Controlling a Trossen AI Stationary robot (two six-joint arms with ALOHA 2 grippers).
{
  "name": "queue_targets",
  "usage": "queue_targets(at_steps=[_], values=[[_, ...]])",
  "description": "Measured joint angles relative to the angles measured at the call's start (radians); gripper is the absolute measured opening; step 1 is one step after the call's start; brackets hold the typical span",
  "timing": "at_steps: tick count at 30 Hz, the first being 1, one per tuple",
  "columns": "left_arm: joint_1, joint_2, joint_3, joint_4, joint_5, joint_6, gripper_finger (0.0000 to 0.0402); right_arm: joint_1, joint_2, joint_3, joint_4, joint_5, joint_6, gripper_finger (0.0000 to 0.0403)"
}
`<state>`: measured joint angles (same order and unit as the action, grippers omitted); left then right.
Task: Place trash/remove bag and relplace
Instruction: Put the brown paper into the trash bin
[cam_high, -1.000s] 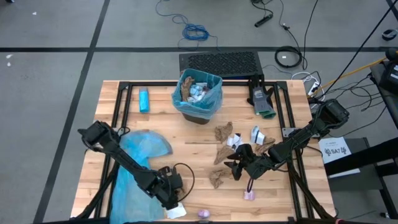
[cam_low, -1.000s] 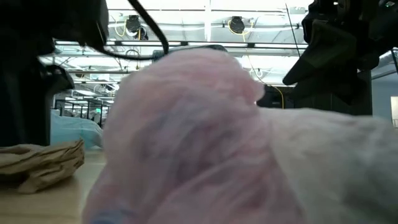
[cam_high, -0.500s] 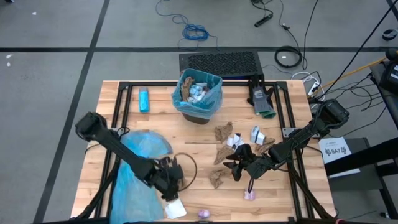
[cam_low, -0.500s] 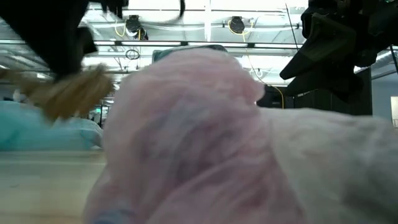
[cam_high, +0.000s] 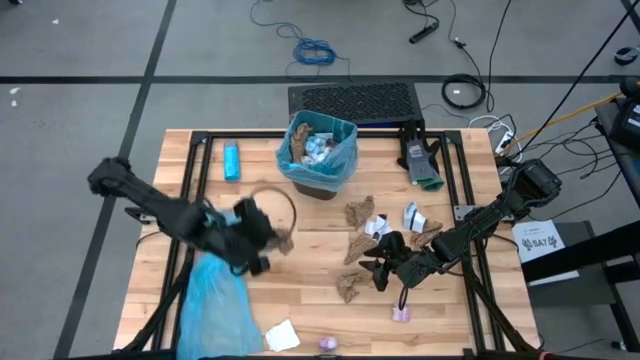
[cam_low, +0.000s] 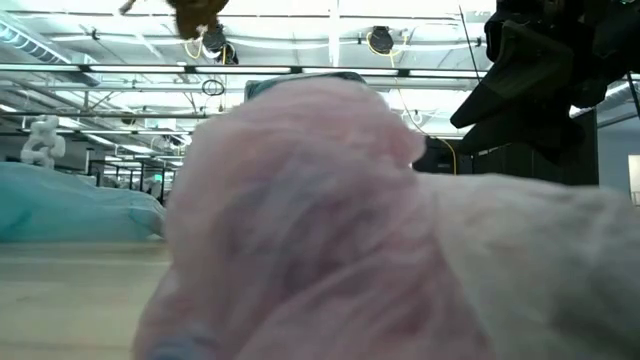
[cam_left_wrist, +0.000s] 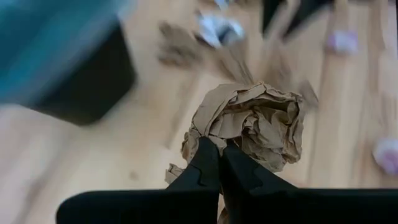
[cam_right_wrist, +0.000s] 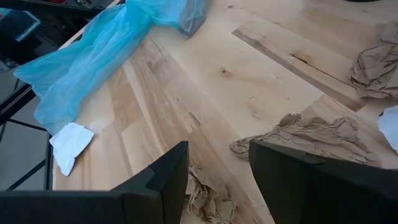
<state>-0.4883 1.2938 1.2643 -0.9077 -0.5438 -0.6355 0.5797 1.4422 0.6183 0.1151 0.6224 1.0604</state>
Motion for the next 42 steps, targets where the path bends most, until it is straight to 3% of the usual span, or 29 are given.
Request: queue_targets(at_steps=[8,14,18,22,29,32,42], values=[[0.266,-0.103,0.095,0.013,0.006,0.224,0.0001,0.0,0.0,0.0,-0.013,0.0,-0.007,0.016],[0.533,-0.057,0.178,0.129,0.234,0.444,0.0001,0.0,0.0,0.0,-0.014,0.005,-0.007,0.016],[0.696,0.019,0.232,0.196,0.392,0.506,0.0001,0.0,0.0,0.0,-0.015,0.005,-0.007,0.016],[0.824,0.098,0.295,0.215,0.444,0.539,0.0007,0.0,0.0,0.0,-0.015,0.005,-0.007,0.016],[0.942,0.228,0.369,0.281,0.455,0.54,0.0035,0.0,0.0,0.0,-0.02,0.005,-0.007,0.016],[0.976,0.271,0.394,0.279,0.513,0.537,0.0052,0.0,0.0,0.0,-0.023,0.005,-0.007,0.016],[1.01,0.304,0.398,0.314,0.558,0.538,0.0127,0.0,0.0,0.0,-0.034,0.005,-0.007,0.016]])
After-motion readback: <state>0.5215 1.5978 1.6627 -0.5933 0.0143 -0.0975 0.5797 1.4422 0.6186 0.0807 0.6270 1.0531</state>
